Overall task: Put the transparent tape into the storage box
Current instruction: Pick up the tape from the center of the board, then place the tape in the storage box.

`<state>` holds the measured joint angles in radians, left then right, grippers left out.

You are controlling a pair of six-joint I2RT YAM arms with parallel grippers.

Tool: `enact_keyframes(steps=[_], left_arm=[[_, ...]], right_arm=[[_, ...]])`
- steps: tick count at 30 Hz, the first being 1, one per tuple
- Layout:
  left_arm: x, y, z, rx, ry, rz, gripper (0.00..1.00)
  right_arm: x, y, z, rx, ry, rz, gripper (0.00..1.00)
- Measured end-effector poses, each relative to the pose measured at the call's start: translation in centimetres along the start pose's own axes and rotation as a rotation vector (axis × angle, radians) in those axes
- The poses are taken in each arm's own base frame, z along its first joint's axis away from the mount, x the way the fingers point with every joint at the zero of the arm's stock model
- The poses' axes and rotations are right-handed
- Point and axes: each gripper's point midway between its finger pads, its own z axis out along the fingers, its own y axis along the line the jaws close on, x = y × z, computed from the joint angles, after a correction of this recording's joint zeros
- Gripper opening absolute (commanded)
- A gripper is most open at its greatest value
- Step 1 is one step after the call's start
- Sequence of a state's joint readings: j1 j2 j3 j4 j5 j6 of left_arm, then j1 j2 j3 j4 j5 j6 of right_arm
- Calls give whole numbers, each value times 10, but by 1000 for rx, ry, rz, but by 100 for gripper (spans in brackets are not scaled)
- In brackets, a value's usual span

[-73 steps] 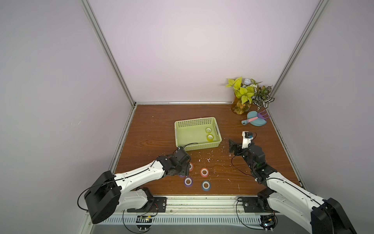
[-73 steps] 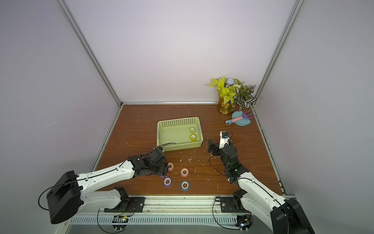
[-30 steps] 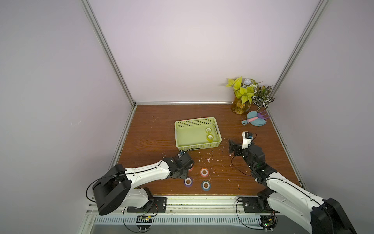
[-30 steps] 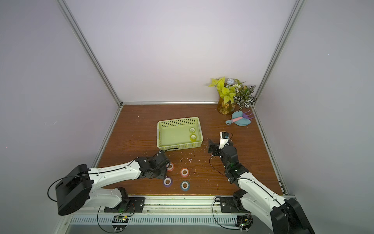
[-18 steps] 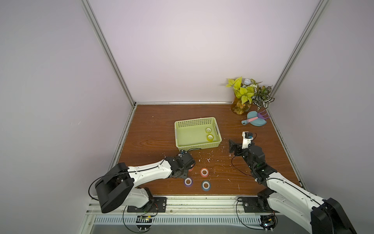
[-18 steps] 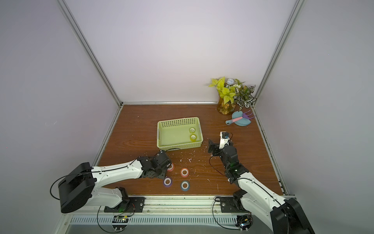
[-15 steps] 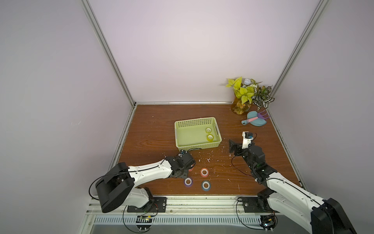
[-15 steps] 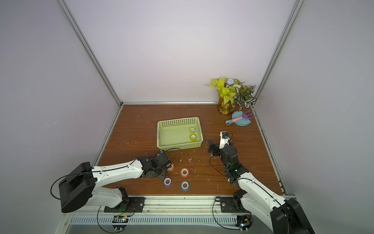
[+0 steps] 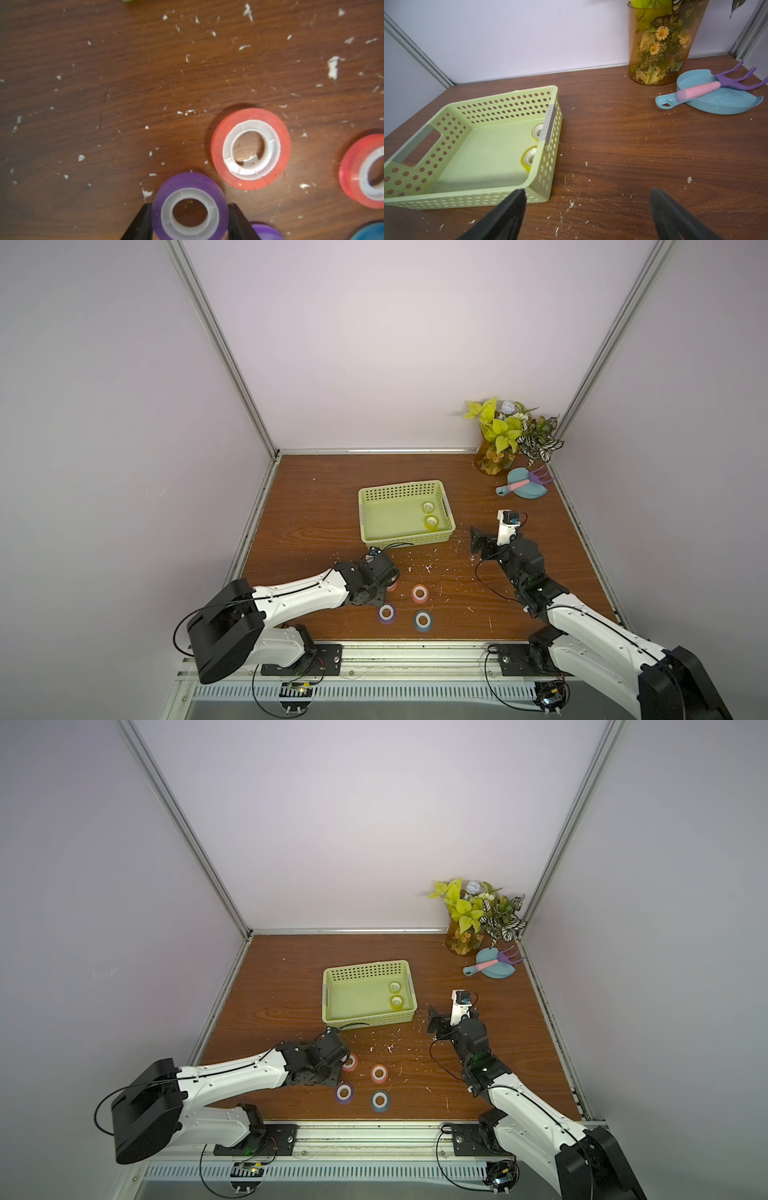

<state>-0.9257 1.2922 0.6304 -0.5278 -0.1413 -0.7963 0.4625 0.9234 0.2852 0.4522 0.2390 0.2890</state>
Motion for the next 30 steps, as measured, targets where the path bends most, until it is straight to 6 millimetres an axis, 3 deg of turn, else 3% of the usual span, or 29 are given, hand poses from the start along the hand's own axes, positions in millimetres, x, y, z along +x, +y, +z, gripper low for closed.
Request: enact_keyframes(steps=[8,13,20,24,30], left_arm=[[-31,-20,-27,53,-71,16,49],[-67,-31,-56,96,-173,21,50],[-121,-33,-86,90,-295,17,52],[-146,-33,-88,46,-327,31,53],[-177,-31,-68,-26,-311,57,54]], right_arm=[[-2,0,-1,-2,-8,2,99],[-3,0,-2,-2,-10,3,99],[-2,-1,-2,1,-10,2,99],[-3,-3,-2,13,-13,2,99],[-3,-3,-2,15,-13,2,99]])
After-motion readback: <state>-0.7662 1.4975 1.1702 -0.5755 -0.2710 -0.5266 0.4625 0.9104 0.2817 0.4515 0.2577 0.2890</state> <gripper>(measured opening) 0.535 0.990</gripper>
